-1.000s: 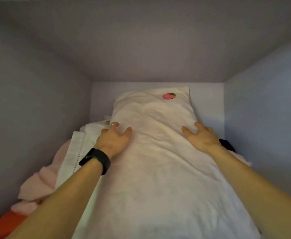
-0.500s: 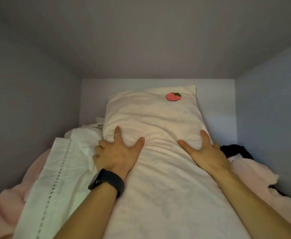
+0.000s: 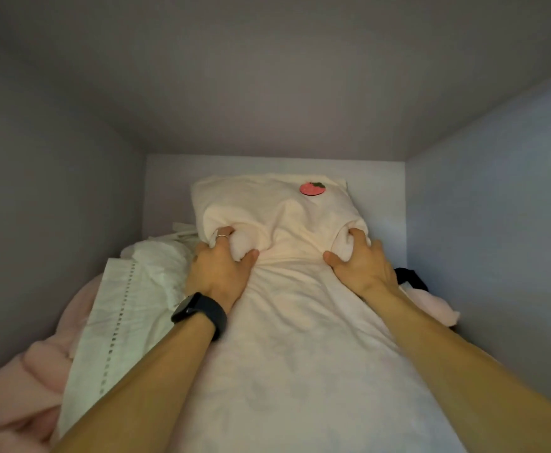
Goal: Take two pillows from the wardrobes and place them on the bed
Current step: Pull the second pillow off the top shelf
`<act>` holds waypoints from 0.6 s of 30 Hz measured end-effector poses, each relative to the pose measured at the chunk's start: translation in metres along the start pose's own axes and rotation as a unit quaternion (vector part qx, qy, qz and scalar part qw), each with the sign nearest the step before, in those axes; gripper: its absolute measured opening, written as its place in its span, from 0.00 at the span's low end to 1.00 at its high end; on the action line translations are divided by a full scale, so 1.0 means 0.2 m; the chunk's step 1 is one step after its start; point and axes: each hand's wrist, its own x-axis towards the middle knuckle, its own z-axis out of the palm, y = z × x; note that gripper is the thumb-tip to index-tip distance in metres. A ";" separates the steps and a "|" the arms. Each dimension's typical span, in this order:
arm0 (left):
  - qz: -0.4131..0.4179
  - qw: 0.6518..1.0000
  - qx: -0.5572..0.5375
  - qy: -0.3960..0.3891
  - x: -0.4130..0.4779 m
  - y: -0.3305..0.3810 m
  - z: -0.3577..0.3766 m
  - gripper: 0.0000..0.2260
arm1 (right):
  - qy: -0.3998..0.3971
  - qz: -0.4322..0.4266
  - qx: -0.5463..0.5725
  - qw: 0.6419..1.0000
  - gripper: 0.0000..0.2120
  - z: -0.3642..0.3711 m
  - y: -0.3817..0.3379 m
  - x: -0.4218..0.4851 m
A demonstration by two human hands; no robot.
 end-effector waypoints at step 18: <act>0.086 0.958 -0.272 -0.006 -0.53 0.43 0.03 0.27 | 0.181 0.034 -0.156 0.970 0.34 -0.94 0.13 -0.71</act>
